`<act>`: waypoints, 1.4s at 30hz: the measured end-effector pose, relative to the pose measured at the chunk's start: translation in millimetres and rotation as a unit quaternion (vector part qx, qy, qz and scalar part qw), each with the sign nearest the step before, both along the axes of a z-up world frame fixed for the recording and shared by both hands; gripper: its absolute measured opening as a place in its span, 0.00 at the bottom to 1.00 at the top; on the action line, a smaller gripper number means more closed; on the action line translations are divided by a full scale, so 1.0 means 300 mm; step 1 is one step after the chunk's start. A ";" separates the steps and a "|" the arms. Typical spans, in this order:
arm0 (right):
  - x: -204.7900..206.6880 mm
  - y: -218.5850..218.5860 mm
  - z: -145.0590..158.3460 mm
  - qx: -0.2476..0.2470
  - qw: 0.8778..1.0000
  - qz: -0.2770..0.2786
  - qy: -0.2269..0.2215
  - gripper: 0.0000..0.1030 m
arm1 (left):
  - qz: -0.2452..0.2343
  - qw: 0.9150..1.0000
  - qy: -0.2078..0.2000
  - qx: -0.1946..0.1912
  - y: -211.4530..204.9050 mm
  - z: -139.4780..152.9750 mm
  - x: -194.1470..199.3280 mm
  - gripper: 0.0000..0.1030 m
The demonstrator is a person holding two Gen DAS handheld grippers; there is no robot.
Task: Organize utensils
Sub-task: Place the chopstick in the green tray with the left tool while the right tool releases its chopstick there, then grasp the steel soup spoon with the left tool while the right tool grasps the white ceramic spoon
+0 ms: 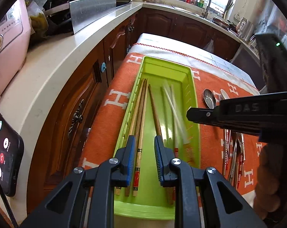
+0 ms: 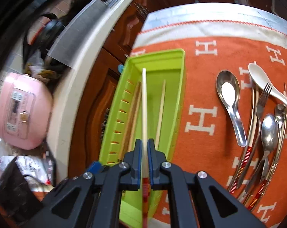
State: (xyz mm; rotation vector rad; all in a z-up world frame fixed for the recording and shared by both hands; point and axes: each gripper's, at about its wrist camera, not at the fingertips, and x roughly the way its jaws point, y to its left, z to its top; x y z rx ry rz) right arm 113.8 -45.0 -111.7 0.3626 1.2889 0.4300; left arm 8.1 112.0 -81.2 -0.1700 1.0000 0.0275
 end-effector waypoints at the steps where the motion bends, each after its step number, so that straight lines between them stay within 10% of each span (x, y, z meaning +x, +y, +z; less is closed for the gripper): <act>1: 0.001 -0.006 -0.007 0.001 1.000 -0.008 0.004 0.07 | -0.001 1.000 -0.001 -0.001 0.001 0.003 -0.002 0.18; 8: -0.018 -0.058 0.011 -0.007 1.000 -0.017 0.001 0.09 | -0.014 1.000 -0.003 -0.003 -0.021 0.012 0.003 0.19; 29: -0.217 -0.540 0.230 -0.078 0.966 -0.063 -0.238 0.09 | -0.098 0.995 -0.007 0.006 -0.305 0.103 0.023 0.29; 42: -0.117 -0.722 0.160 -0.067 0.977 -0.056 -0.195 0.09 | -0.077 0.990 0.054 -0.102 -0.411 0.033 0.303 0.30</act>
